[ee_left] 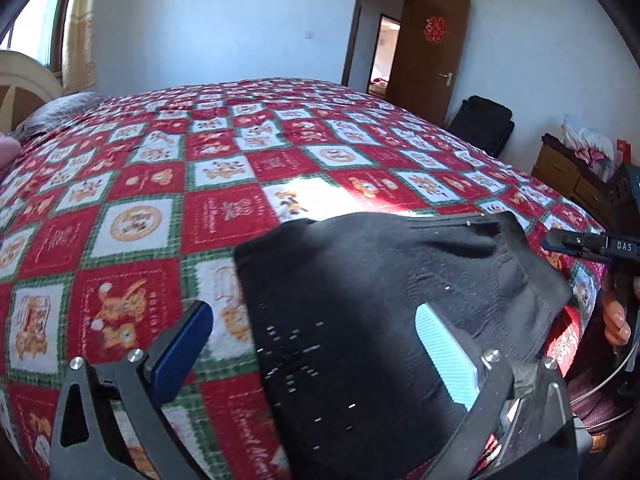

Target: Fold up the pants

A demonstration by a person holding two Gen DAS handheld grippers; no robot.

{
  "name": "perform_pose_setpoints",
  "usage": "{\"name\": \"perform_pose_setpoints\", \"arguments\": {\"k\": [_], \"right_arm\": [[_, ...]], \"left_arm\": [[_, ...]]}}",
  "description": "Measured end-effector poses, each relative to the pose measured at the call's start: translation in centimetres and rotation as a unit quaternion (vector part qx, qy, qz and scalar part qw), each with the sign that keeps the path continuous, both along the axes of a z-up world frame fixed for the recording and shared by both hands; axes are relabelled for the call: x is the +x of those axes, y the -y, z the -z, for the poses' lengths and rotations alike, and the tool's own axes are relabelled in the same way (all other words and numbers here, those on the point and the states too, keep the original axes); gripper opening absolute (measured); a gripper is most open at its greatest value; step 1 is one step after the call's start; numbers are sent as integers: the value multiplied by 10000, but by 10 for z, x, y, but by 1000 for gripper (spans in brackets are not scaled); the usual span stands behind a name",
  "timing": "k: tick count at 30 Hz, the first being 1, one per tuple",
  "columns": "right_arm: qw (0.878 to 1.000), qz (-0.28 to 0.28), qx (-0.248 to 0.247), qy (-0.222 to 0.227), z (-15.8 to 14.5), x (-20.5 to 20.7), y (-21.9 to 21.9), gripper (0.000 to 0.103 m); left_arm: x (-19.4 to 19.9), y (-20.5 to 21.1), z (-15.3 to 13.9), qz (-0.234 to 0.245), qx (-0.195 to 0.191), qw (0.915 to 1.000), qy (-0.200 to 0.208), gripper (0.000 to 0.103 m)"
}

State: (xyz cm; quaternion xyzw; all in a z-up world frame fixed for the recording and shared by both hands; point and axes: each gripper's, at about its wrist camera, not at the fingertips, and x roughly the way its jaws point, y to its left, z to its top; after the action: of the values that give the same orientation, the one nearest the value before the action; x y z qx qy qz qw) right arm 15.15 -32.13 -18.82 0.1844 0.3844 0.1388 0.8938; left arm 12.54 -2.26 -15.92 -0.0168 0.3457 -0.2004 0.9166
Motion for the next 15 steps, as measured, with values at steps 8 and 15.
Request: {"name": "perform_pose_setpoints", "arguments": {"k": [8,15], "right_arm": [[9985,34,316,-438,28,7,12,50],[9993,-50,136,-348,34,19,-2,50]], "left_arm": [[6,-6,19,-179,-285,9991,-273,103],[5,24,22,193,-107,9996,-186,103]]}}
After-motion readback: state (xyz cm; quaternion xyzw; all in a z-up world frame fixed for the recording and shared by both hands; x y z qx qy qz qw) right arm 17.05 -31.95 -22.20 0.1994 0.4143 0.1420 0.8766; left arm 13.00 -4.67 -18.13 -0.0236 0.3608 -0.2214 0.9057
